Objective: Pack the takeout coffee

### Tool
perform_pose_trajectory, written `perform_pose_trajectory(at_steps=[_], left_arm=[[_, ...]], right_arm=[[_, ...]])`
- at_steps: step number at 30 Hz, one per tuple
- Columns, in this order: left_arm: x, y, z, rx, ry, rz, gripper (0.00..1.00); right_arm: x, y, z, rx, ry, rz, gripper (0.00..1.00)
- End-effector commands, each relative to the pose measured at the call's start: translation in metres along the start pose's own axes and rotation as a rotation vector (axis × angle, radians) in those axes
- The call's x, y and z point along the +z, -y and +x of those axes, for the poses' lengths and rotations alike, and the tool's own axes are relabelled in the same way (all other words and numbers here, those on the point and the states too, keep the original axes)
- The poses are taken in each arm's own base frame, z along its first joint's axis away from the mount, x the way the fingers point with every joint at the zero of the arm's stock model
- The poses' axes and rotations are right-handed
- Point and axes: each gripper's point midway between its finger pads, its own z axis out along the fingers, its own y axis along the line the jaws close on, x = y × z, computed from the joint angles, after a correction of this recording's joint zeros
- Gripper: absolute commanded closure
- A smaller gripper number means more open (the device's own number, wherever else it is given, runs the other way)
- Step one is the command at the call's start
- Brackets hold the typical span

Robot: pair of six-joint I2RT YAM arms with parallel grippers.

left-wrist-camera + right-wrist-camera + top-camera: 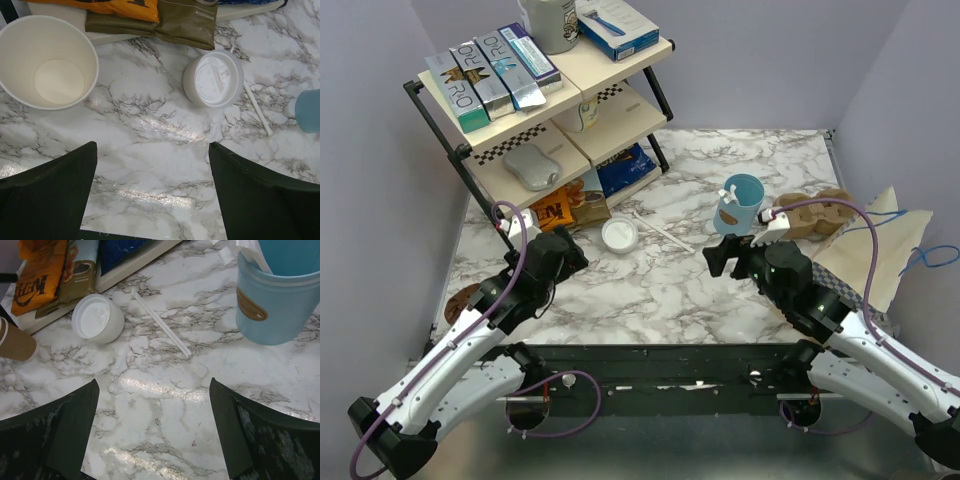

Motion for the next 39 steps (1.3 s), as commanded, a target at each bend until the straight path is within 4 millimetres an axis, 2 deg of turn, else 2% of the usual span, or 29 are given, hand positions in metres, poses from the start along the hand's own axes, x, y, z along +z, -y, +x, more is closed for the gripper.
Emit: perform_pose_trajectory(at_steps=[1, 8, 12, 13, 19, 23, 30, 37, 39], left_arm=[[0.001, -0.001, -0.001, 0.014, -0.005, -0.022, 0.01], [0.008, 0.003, -0.001, 0.031, -0.03, -0.014, 0.01], [0.012, 0.007, 0.002, 0.04, -0.05, 0.009, 0.01], [0.013, 0.007, 0.004, 0.041, -0.055, 0.01, 0.01], [0.016, 0.007, 0.001, 0.051, -0.046, 0.008, 0.01], [0.016, 0.006, 0.0, 0.049, -0.044, 0.012, 0.01], [0.02, -0.014, -0.004, 0.022, -0.045, -0.093, 0.01], [0.034, -0.036, -0.017, -0.047, -0.022, -0.195, 0.01], [0.04, -0.044, -0.023, -0.055, 0.001, -0.246, 0.06]], right_arm=[[0.001, -0.014, 0.001, -0.046, -0.002, -0.084, 0.0], [0.008, -0.024, 0.006, -0.13, -0.029, -0.144, 0.0], [0.018, -0.032, 0.007, -0.141, -0.065, -0.154, 0.0], [0.019, -0.035, 0.002, -0.131, -0.061, -0.154, 0.0], [0.02, -0.033, -0.009, -0.11, -0.03, -0.126, 0.0], [0.018, -0.032, -0.007, -0.115, -0.022, -0.131, 0.0], [0.018, -0.046, 0.001, -0.14, -0.057, -0.214, 0.0], [0.027, -0.054, 0.008, -0.146, -0.068, -0.254, 0.0], [0.029, -0.055, 0.012, -0.151, -0.084, -0.258, 0.0]])
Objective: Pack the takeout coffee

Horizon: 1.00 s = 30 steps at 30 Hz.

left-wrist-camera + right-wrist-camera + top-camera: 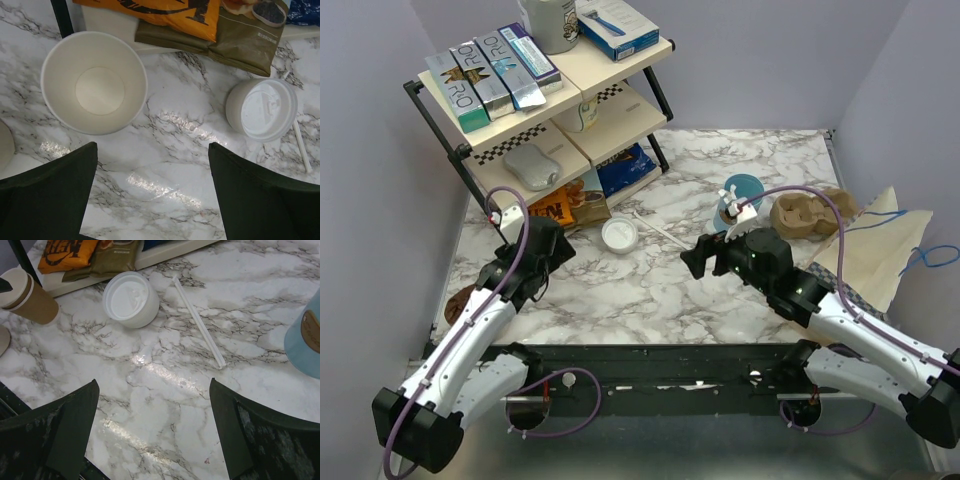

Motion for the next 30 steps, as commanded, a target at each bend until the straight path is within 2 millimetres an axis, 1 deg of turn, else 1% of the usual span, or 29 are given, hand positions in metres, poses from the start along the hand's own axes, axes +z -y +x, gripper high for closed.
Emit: perform_pose_trajectory(at_steps=[1, 2, 4, 5, 6, 7, 11, 12, 13, 14, 15, 16, 17, 22, 27, 30], left_arm=[[0.007, -0.009, -0.018, -0.051, 0.047, -0.076, 0.14], [0.01, -0.009, -0.022, -0.068, 0.055, -0.083, 0.2], [0.014, -0.002, -0.026, -0.067, 0.065, -0.065, 0.3], [0.016, 0.004, -0.03, -0.073, 0.075, -0.046, 0.3], [0.019, 0.005, -0.03, -0.068, 0.07, -0.051, 0.3], [0.02, 0.005, -0.03, -0.064, 0.073, -0.056, 0.33], [0.032, -0.004, -0.032, -0.044, 0.08, -0.121, 0.36], [0.037, -0.005, -0.03, -0.033, 0.067, -0.136, 0.36], [0.041, -0.006, -0.027, -0.035, 0.05, -0.137, 0.39], [0.044, -0.003, -0.027, -0.034, 0.048, -0.122, 0.41], [0.05, -0.004, -0.023, -0.032, 0.031, -0.126, 0.43], [0.052, -0.003, -0.022, -0.037, 0.024, -0.118, 0.49], [0.054, 0.0, -0.023, -0.04, 0.027, -0.107, 0.5], [0.058, -0.009, -0.021, -0.032, 0.018, -0.142, 0.59], [0.066, -0.014, -0.015, -0.022, -0.009, -0.166, 0.59], [0.069, -0.011, -0.014, -0.014, -0.024, -0.16, 0.59]], right_arm=[[0.006, -0.012, -0.003, -0.013, 0.008, -0.061, 0.0], [0.007, -0.012, 0.001, -0.017, -0.002, -0.064, 0.0], [0.009, -0.014, 0.006, -0.018, -0.015, -0.079, 0.0], [0.01, -0.014, 0.007, -0.017, -0.018, -0.079, 0.0], [0.011, -0.014, 0.008, -0.017, -0.021, -0.078, 0.0], [0.013, -0.012, 0.012, -0.019, -0.032, -0.073, 0.0], [0.014, -0.011, 0.016, -0.02, -0.04, -0.067, 0.0], [0.014, -0.01, 0.016, -0.022, -0.04, -0.062, 0.0], [0.014, -0.009, 0.017, -0.022, -0.04, -0.057, 0.0], [0.014, -0.008, 0.017, -0.023, -0.041, -0.054, 0.0], [0.014, -0.007, 0.018, -0.028, -0.041, -0.051, 0.0], [0.014, -0.007, 0.018, -0.028, -0.043, -0.05, 0.0], [0.014, -0.006, 0.019, -0.033, -0.044, -0.049, 0.0], [0.014, -0.001, 0.021, -0.041, -0.041, -0.029, 0.0], [0.013, 0.005, 0.021, -0.053, -0.044, 0.004, 0.0], [0.012, 0.005, 0.021, -0.054, -0.041, 0.002, 0.0]])
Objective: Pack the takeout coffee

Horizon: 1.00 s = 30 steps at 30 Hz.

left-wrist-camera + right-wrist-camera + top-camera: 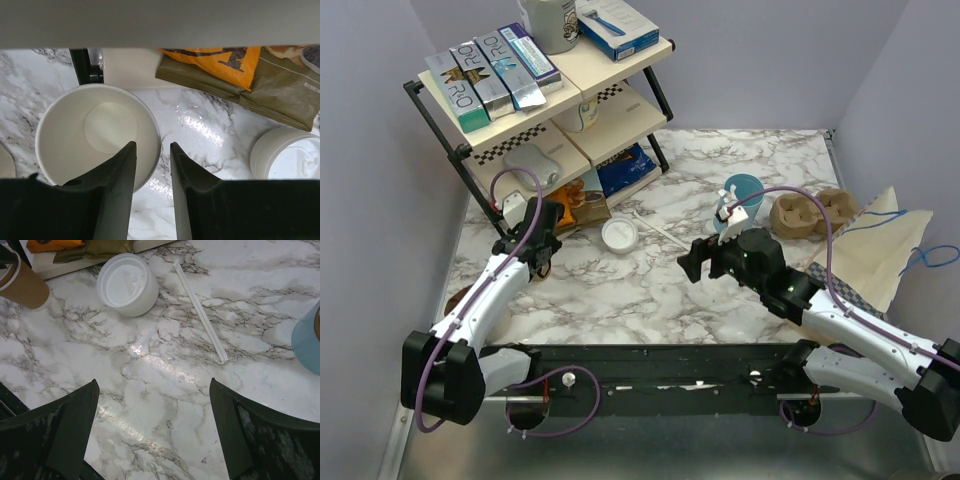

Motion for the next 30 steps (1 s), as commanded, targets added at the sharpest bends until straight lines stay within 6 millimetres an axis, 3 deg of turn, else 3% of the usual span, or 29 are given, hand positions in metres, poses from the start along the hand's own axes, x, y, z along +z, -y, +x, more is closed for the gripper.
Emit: perform_pose_trajectory(at_steps=[1, 12, 23, 30], left_arm=[[0.006, 0.005, 0.004, 0.017, -0.027, 0.016, 0.59], [0.004, 0.005, 0.005, 0.008, -0.029, 0.028, 0.71], [-0.004, 0.002, 0.002, -0.001, -0.03, 0.025, 1.0], [-0.019, 0.002, -0.005, 0.012, -0.033, 0.044, 1.0]], right_arm=[[-0.002, 0.005, 0.0, -0.018, 0.015, 0.021, 0.0], [0.0, 0.006, 0.002, -0.018, 0.005, 0.026, 0.0], [0.001, 0.006, 0.003, -0.016, 0.002, 0.027, 0.0], [0.001, 0.003, 0.002, -0.013, 0.001, 0.015, 0.0]])
